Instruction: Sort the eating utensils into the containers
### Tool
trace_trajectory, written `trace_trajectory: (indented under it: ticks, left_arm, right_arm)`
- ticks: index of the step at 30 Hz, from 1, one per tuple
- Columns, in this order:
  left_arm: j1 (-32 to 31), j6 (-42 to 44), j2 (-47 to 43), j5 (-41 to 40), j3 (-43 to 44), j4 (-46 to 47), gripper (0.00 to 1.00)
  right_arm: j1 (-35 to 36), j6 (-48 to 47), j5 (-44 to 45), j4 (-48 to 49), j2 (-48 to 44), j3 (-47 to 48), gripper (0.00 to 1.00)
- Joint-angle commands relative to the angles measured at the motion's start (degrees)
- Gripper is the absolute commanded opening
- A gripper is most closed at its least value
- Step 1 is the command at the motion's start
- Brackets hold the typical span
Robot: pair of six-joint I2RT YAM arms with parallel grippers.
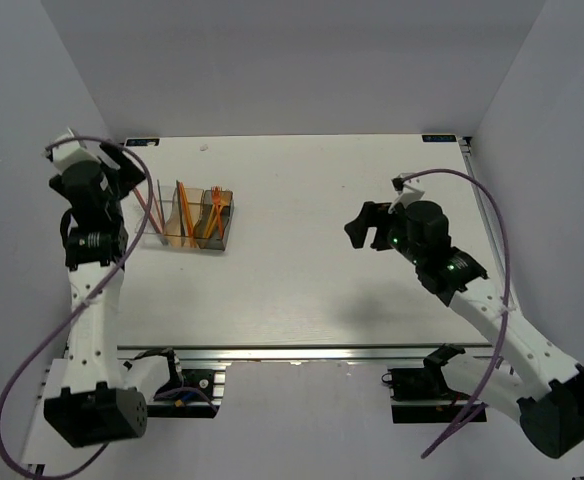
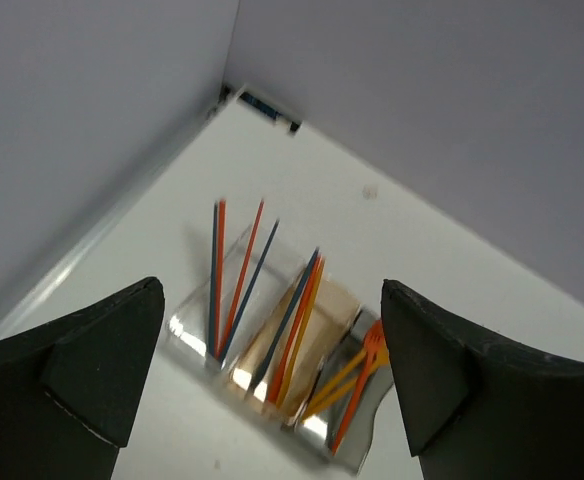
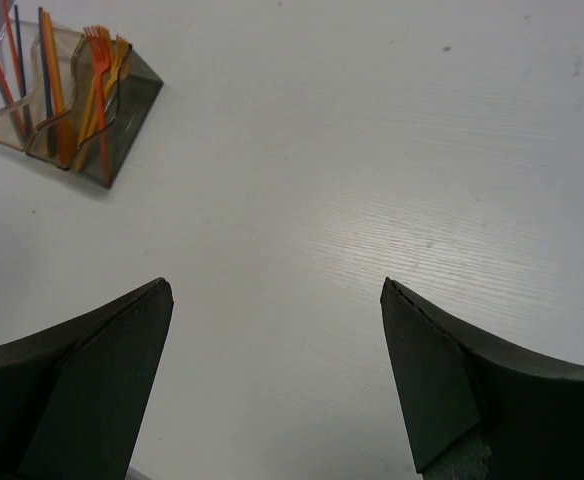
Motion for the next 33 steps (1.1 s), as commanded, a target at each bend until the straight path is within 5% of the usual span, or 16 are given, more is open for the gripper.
trace_trajectory:
  ticks: [1, 9, 33]
  left_arm:
    - [0.23, -4.05, -4.96, -0.02, -8.22, -13.48, 0.98]
    - [-0.03, -3.61, -26.59, 5.77, -24.49, -8.31, 0.98]
    - [-6.8, -5.63, -33.81, 1.38, -26.43, -12.09, 0.98]
  right_arm:
    - [0.17, -3.79, 7.83, -8.26, -5.61, 3.94, 0.89]
    - [0.17, -4.58, 15.84, -19.24, -17.56, 2.37, 0.89]
    - [0.17, -0.72, 17.34, -27.43, -25.57, -1.24, 0.89]
